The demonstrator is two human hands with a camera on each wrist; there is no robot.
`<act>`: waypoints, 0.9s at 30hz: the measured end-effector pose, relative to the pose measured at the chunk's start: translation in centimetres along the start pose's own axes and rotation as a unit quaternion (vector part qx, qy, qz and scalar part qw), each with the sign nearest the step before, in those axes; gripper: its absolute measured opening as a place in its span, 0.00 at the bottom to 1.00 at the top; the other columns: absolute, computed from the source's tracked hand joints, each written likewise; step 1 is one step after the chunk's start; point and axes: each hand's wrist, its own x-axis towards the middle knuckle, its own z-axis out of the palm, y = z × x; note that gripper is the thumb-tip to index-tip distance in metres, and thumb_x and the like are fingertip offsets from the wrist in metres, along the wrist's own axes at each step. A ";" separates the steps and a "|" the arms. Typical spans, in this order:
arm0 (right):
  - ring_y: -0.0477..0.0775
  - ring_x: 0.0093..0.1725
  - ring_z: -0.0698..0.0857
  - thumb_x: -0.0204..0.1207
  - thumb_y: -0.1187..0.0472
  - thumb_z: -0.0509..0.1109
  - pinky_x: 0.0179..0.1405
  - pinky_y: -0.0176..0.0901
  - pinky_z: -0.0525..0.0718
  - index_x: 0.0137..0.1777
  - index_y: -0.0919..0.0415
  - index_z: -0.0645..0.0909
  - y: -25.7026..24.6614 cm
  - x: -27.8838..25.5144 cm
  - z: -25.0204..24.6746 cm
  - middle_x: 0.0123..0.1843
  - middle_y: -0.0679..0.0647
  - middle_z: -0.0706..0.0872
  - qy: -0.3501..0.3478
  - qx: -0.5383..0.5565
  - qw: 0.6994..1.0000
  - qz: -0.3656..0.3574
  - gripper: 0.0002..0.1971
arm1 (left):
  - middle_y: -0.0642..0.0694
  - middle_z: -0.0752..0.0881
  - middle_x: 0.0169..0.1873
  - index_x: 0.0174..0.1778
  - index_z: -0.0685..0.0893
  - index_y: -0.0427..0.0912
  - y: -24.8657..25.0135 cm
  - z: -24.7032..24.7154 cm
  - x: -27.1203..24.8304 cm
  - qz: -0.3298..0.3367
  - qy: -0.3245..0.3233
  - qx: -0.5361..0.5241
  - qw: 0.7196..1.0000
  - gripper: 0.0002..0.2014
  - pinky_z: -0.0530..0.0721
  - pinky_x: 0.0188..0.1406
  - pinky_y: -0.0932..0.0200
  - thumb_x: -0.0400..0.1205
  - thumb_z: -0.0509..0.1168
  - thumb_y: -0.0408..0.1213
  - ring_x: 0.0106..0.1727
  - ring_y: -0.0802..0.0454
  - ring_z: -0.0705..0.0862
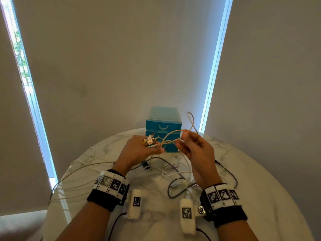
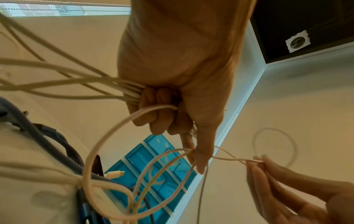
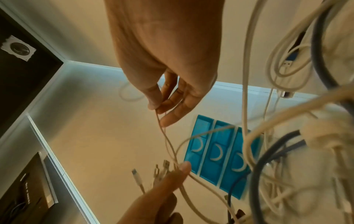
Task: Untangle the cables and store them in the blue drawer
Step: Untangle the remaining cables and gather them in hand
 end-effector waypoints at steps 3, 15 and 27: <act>0.55 0.49 0.95 0.85 0.64 0.77 0.52 0.43 0.95 0.63 0.69 0.91 -1.0 0.2 -0.2 0.49 0.59 0.95 0.029 0.079 0.996 0.024 0.11 | 0.51 0.90 0.28 0.38 0.95 0.49 -0.5 -0.2 0.3 -0.023 0.042 0.021 0.999 0.13 0.77 0.35 0.56 0.76 0.83 0.56 0.28 0.61 0.82; 0.52 0.51 0.96 0.89 0.64 0.71 0.42 0.35 0.94 0.70 0.70 0.85 -1.3 0.6 -0.9 0.54 0.65 0.95 0.023 0.320 0.939 0.119 0.14 | 0.60 0.95 0.55 0.68 0.91 0.64 2.0 -0.8 -0.9 0.061 -0.022 -0.085 0.994 0.21 0.90 0.60 0.57 0.79 0.82 0.56 0.56 0.62 0.94; 0.59 0.68 0.93 0.97 0.47 0.53 0.65 0.52 0.92 0.71 0.63 0.85 3.3 -1.6 2.2 0.64 0.57 0.96 -0.099 -0.083 0.976 0.176 0.25 | 0.61 0.86 0.24 0.42 0.95 0.42 2.6 -1.1 -1.1 0.052 0.071 -0.180 0.980 0.13 0.75 0.31 0.72 0.84 0.77 0.49 0.26 0.68 0.79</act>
